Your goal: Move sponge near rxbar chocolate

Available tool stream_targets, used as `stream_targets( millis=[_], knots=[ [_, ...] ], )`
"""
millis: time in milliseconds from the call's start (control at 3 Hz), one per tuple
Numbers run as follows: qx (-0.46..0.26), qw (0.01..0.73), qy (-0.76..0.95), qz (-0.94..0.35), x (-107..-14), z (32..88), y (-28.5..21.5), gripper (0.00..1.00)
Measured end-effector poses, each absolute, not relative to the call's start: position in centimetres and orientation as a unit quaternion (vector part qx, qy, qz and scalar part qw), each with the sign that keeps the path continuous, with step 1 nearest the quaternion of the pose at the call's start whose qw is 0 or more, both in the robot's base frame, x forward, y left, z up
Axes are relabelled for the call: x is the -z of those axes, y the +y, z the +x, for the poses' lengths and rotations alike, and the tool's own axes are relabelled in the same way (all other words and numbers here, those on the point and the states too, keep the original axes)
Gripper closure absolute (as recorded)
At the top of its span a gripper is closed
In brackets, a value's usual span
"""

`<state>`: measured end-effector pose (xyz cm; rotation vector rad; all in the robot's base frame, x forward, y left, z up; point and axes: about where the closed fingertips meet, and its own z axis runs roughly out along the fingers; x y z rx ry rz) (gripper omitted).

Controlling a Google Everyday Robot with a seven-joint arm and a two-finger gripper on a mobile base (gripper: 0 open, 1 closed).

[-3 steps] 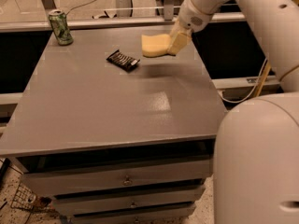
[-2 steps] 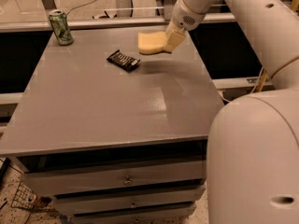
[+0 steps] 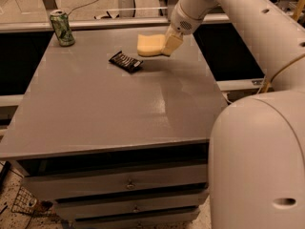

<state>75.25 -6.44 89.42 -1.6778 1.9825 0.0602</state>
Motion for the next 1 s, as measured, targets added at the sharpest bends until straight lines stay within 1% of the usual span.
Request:
stream_targets(
  millis=[333, 667, 1000],
  knots=[
    [-0.038, 0.275, 0.739, -0.614, -88.4, 75.5, -5.9, 1.00],
    [-0.071, 0.276, 0.734, -0.616, -87.3, 75.0, -5.0, 0.78],
    [-0.070, 0.274, 0.735, -0.617, -87.0, 75.1, -4.9, 0.55]
  ],
)
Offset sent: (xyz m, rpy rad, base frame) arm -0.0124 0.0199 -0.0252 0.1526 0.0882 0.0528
